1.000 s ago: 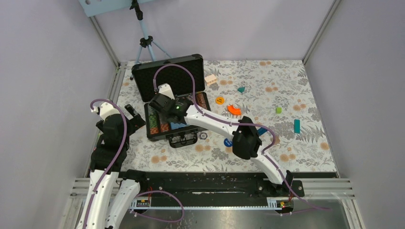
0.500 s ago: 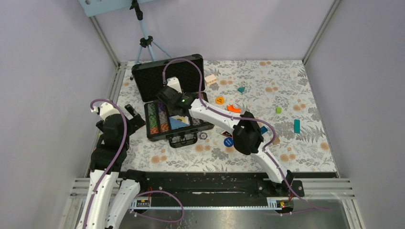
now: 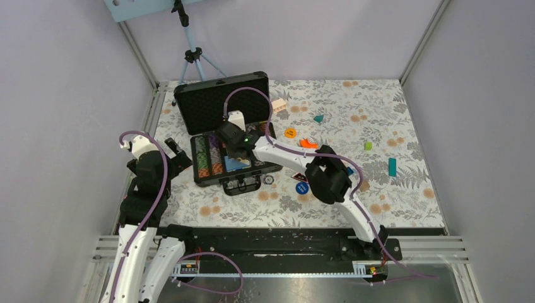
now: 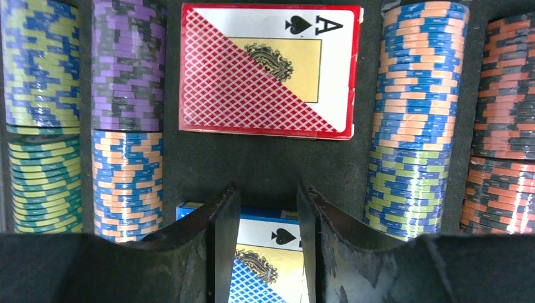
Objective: Pack up texas hold em set
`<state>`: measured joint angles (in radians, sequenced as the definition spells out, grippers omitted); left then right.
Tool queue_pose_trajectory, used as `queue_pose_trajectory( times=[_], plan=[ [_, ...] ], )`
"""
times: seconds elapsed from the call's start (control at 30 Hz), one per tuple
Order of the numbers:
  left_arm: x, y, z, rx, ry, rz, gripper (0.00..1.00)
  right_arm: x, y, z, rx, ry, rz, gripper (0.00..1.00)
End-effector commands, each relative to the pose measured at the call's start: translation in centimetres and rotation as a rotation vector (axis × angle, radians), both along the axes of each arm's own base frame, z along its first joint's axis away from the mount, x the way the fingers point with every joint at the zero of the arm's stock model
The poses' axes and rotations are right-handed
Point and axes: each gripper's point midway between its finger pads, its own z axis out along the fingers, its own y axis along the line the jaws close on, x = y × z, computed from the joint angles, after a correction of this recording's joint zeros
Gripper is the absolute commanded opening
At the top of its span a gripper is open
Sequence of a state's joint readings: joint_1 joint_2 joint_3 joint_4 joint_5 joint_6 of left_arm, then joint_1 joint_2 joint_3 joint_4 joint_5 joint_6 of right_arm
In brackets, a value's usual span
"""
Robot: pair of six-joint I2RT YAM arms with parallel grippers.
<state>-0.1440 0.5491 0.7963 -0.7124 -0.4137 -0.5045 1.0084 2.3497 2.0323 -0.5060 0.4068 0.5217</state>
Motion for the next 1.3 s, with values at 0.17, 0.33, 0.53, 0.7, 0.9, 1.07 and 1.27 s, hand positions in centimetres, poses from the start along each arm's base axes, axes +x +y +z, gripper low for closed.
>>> queue_pose_trajectory(
  times=[0.17,0.33,0.53,0.7,0.9,1.07,1.27],
  plan=[
    [0.4,-0.3,2.1,-0.005,-0.072,-0.019,0.99,-4.7,-3.7,-4.9,-0.057,0.162,-0.033,0.49],
    [0.4,-0.3,2.1,-0.003,-0.071,-0.018,0.99,-2.9,-3.0,-2.0,-0.051,0.07,-0.002,0.65],
    [0.4,-0.3,2.1,-0.004,-0.069,-0.02,0.99,0.1,-2.0,4.4,-0.007,-0.119,0.009,0.73],
    [0.4,-0.3,2.0,-0.003,-0.069,-0.021,0.99,1.7,-2.6,11.6,0.041,-0.272,0.007,0.77],
    [0.7,-0.6,1.7,-0.006,-0.056,-0.036,0.99,1.8,-7.9,16.9,0.043,-0.35,-0.063,0.81],
    [1.2,-1.5,1.1,-0.013,-0.033,-0.084,0.99,0.0,-16.0,16.4,0.007,-0.282,-0.174,0.86],
    [1.8,-2.6,0.1,-0.028,0.014,-0.141,0.99,-3.4,-24.7,12.9,-0.054,-0.132,-0.274,0.87]
  ],
)
